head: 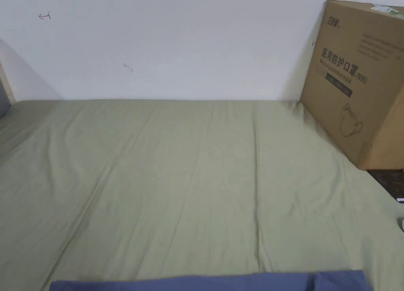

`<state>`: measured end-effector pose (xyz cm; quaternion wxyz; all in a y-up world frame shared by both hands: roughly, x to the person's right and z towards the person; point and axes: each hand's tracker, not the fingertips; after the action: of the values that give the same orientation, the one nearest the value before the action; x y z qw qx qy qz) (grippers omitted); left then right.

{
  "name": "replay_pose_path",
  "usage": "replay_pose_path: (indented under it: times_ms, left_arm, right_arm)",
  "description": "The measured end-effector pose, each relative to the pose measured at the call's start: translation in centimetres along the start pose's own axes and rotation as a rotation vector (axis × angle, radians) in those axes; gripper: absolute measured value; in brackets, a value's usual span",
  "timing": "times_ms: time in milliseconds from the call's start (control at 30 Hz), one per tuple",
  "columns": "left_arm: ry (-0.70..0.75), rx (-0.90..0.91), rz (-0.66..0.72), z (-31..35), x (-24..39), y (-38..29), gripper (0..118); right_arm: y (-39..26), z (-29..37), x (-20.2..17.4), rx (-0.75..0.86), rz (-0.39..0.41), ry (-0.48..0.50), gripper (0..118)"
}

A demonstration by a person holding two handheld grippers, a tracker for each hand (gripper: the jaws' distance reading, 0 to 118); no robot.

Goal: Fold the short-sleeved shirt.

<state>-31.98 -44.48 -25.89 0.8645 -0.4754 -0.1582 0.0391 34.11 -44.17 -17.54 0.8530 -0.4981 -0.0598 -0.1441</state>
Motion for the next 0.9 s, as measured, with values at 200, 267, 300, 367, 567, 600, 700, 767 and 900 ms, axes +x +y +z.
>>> replay_pose_path:
  times_ms: [200,267,300,367,567,600,700,767,900]
  left_arm:
    - [-0.062,0.173,0.120,4.0,0.7,2.2,118]
    - [-0.118,0.231,0.164,5.4,1.8,3.2,118]
    - [-0.108,0.253,0.171,5.8,2.6,3.7,118]
    - [-0.043,0.278,0.148,6.4,4.4,4.7,118]
    - [0.004,0.323,0.099,6.8,8.1,5.6,0]
    - [0.020,0.323,0.085,6.7,8.4,5.7,0]
    - [0.002,0.307,0.077,6.6,8.0,5.3,0]
    - [-0.017,0.285,0.095,6.8,6.3,5.6,0]
    - [-0.151,0.126,0.246,5.5,-0.8,6.2,0]
  right_arm:
    - [1.9,3.8,-2.4,0.147,0.092,-0.021,117]
    - [2.1,5.8,-5.1,0.208,0.110,0.019,117]
    - [2.3,6.2,-6.2,0.236,0.123,0.040,117]
    - [2.5,6.5,-8.5,0.300,0.142,0.019,117]
    - [2.9,6.3,-11.0,0.417,0.115,0.120,2]
    - [3.0,6.0,-11.3,0.415,0.103,0.125,0]
    - [3.4,6.0,-11.6,0.376,0.127,0.150,0]
    - [3.3,6.1,-11.6,0.368,0.148,0.152,0]
    - [3.2,6.4,-11.7,0.353,0.207,0.120,0]
